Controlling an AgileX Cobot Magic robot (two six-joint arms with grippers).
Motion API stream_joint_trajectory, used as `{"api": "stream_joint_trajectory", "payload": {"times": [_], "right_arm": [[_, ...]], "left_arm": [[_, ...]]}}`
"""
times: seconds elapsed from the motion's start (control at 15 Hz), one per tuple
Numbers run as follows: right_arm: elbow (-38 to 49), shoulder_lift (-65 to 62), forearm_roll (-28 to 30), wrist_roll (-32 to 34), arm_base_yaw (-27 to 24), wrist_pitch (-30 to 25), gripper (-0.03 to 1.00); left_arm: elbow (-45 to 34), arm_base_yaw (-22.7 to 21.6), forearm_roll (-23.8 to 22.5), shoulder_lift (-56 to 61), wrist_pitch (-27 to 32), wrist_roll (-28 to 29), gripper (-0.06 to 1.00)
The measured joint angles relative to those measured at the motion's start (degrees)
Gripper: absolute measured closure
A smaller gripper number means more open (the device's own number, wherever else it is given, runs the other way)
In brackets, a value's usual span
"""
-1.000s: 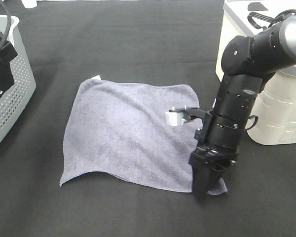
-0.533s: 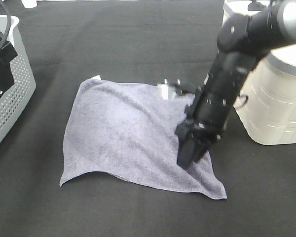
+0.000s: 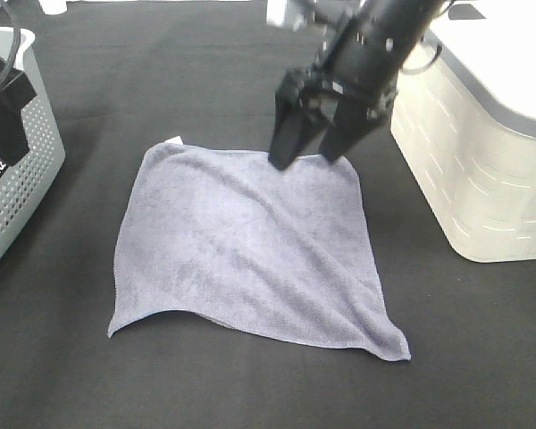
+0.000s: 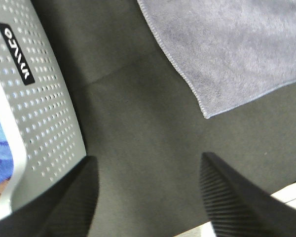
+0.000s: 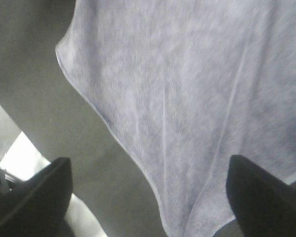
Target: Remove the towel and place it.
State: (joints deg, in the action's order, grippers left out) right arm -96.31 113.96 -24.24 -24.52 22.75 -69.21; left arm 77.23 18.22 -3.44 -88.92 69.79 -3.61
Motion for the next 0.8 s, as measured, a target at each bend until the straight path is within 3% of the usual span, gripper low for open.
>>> {"api": "stream_joint_trajectory", "payload": {"times": [0.2, 0.4, 0.6, 0.8], "right_arm": [[-8.6, -1.8, 8.4, 12.5, 0.0, -0.1, 0.12], [-11.1, -4.8, 13.0, 18.0, -2.0, -0.2, 0.12], [-11.2, -7.2, 12.9, 18.9, -10.0, -0.3, 0.12], [-11.1, -9.7, 14.2, 19.7, -19.3, -0.3, 0.12]], "left_arm": [[0.0, 0.0, 0.0, 0.0, 0.0, 3.3, 0.27], [1.1, 0.0, -2.1, 0.6, 0.1, 7.3, 0.26], [3.7, -0.6, -6.8, 3.0, 0.1, 11.5, 0.26], [4.0, -9.3, -6.6, 4.0, 0.1, 12.0, 0.26]]}}
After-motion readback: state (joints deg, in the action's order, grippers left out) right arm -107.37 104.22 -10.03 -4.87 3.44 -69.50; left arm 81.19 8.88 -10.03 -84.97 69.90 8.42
